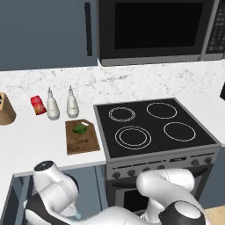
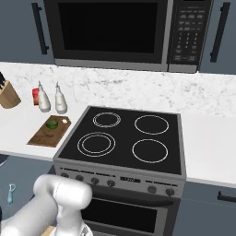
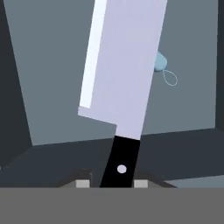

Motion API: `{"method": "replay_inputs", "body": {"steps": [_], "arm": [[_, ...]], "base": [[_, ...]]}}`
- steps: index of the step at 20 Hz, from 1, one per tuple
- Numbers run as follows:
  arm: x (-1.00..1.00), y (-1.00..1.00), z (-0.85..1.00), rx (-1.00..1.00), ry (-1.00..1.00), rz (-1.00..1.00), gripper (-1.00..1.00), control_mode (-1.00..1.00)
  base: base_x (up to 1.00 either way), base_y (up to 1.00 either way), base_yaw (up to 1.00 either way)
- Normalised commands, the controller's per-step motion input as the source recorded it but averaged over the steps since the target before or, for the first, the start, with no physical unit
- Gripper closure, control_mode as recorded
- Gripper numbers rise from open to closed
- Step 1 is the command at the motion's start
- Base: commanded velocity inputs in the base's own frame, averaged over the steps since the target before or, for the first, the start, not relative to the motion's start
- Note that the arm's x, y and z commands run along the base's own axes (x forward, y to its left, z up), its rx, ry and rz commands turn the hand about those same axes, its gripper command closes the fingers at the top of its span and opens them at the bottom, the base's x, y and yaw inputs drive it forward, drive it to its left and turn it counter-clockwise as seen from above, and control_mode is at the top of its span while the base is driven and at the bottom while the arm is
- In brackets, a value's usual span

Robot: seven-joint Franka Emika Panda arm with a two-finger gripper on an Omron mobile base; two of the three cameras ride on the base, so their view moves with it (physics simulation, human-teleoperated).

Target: Place the appropriate cutting tool for cutting the avocado skin on the cutting board.

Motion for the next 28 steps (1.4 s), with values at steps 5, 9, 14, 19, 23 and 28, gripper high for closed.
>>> {"method": "replay_inputs", "body": {"steps": [5, 9, 14, 19, 23, 28], "arm": [[-0.02, -0.63, 0.81, 0.00, -0.01, -0.08, 1.00, -1.00], [0.05, -0.76, 0.57, 0.00, -0.07, -0.07, 1.00, -1.00], [0.20, -0.73, 0.46, 0.00, -0.05, -0.06, 1.00, -1.00], [0.46, -0.81, 0.30, 0.00, -0.02, -0.04, 1.00, -1.00], [0.84, -0.78, 0.17, 0.03, 0.00, -0.01, 1.00, -1.00], [0.99, -0.62, 0.05, 0.05, 0.00, 0.00, 1.00, -1.00]], "base": [[0.00, 0.00, 0.00], [0.00, 0.00, 0.00], [0.00, 0.00, 0.00], [0.00, 0.00, 0.00], [0.00, 0.00, 0.00], [0.00, 0.00, 0.00]]}}
